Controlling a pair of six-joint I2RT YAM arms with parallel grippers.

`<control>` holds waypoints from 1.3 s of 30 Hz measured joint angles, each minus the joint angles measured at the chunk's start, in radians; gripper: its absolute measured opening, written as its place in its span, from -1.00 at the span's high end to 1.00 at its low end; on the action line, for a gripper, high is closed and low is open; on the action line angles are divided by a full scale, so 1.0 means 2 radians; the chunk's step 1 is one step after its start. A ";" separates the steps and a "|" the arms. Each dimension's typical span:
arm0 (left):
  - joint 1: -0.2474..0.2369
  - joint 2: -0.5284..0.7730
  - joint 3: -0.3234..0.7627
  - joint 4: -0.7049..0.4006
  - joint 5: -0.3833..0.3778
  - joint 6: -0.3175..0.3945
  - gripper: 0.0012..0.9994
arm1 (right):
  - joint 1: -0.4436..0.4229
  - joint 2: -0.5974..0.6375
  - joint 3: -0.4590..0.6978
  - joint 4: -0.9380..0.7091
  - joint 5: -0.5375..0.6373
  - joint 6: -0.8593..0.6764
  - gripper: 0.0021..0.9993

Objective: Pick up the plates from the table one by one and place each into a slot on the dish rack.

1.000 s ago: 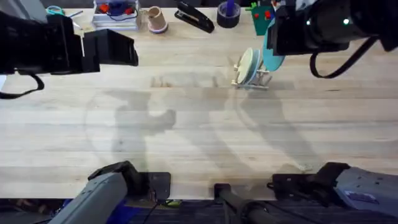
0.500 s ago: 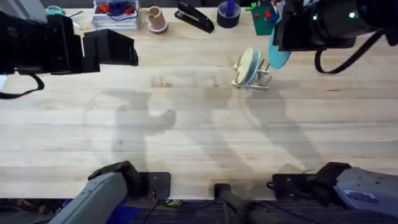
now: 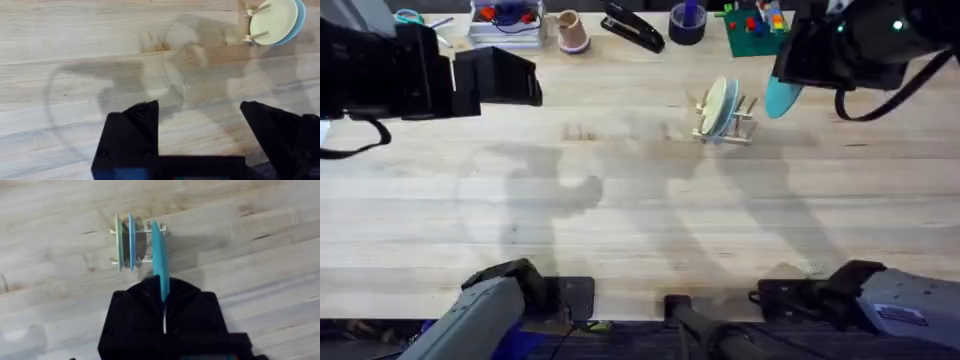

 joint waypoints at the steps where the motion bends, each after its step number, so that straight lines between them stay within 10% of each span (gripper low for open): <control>1: 0.000 0.000 0.000 0.000 0.000 0.000 -0.99 | 0.000 0.000 0.000 0.000 0.000 0.007 0.94; 39: 0.000 0.000 0.000 0.000 0.000 0.000 -0.99 | -0.010 0.021 0.000 0.001 0.000 0.052 0.94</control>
